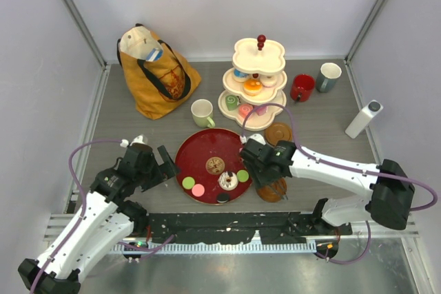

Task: Serve the afternoon tea

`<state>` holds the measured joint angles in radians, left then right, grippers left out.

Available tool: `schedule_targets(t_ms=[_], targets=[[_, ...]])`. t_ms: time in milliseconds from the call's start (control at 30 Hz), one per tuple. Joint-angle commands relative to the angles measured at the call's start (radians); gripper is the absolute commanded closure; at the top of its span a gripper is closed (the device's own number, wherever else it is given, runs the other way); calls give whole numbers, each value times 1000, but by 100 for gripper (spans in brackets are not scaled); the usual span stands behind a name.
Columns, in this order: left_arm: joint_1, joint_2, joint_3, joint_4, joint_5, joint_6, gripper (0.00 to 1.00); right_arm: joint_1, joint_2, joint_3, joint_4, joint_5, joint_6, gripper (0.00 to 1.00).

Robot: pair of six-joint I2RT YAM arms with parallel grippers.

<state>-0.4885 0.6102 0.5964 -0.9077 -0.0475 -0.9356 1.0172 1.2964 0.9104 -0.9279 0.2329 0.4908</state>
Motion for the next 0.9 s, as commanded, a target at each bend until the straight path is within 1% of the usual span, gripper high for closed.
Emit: schedule_targets(t_ms=[0, 167, 233, 367, 433, 567, 667, 767, 867], targets=[[4, -6, 0, 27, 5, 3, 0, 3, 43, 19, 26, 5, -9, 44], [5, -10, 2, 18, -2, 3, 0, 3, 84, 33, 23, 32, -9, 44], [4, -15, 3, 16, -3, 4, 0, 3, 77, 39, 18, 43, -5, 47], [4, -20, 6, 15, -6, 1, 1, 3, 26, 56, 6, 68, -1, 59], [4, -18, 6, 15, -8, 3, 0, 1, -8, 74, -2, 86, -3, 62], [4, -12, 8, 18, -11, 3, 1, -14, -74, 102, -5, 117, -5, 64], [2, -12, 8, 18, -11, 4, 0, -118, -126, 101, 6, 114, -3, 65], [4, -13, 9, 20, -14, 9, 0, -257, -164, 87, 41, 88, -26, 65], [5, -12, 17, 15, -22, 12, 0, -347, -204, 70, 73, 56, -43, 65]])
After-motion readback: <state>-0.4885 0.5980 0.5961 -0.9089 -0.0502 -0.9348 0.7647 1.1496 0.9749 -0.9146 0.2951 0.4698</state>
